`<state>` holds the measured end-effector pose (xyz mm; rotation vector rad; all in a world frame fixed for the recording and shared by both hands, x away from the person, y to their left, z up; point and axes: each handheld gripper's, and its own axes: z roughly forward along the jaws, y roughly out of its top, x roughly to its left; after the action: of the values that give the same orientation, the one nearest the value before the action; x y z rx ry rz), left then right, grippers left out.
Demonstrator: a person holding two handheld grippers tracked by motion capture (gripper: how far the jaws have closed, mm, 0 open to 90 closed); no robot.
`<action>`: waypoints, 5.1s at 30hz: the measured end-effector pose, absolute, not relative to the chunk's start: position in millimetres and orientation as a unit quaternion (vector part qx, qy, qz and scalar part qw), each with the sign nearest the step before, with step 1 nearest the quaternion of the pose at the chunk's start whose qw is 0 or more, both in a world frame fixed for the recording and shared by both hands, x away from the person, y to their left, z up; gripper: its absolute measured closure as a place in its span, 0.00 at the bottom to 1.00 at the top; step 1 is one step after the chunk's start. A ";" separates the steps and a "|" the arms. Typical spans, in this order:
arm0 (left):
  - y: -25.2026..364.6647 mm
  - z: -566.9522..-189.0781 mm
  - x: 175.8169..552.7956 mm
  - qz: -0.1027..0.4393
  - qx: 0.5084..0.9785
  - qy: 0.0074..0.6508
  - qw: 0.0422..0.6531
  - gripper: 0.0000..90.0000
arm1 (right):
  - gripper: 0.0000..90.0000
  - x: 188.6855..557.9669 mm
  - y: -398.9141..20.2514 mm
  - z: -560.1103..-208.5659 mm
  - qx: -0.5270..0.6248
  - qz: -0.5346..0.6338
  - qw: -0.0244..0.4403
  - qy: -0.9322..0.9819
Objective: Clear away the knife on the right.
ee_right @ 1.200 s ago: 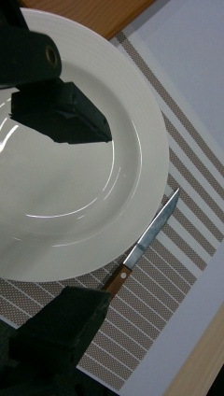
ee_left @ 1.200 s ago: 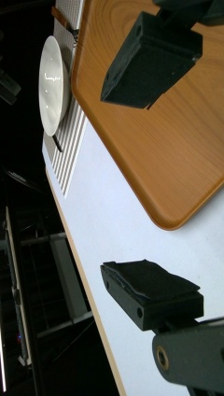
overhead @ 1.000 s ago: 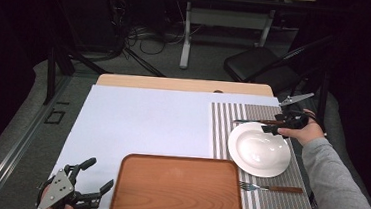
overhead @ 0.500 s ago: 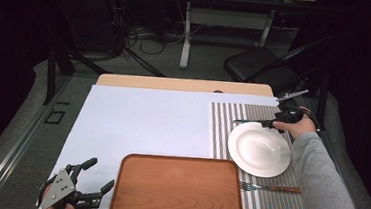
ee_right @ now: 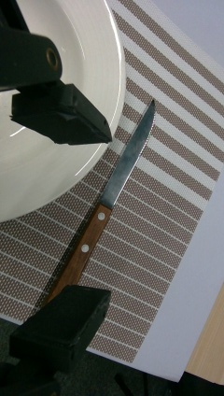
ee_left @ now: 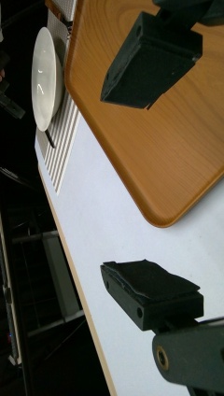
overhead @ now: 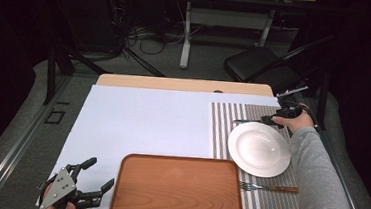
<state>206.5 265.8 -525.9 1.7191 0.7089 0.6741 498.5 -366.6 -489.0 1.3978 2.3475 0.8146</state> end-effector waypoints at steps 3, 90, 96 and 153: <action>266.4 -525.9 206.7 0.286 0.726 0.300 0.549 0.17 | 0.22 500.1 -369.8 -488.7 0.492 0.284 0.146 0.810; 266.6 -527.4 207.3 0.288 0.729 0.306 0.540 0.17 | 0.36 524.5 -339.5 -470.8 0.120 0.001 0.238 0.964; 267.2 -527.6 207.4 0.288 0.729 0.306 0.540 0.17 | 0.41 525.6 -338.4 -472.6 0.106 -0.005 0.226 0.968; 270.2 -527.5 205.4 0.298 0.722 0.316 0.538 0.17 | 0.70 544.2 -326.8 -521.9 0.076 -0.037 0.157 0.984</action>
<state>205.4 270.2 -527.5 1.7188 0.7530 0.7083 544.2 -326.8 -521.9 0.2176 2.8168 -0.1045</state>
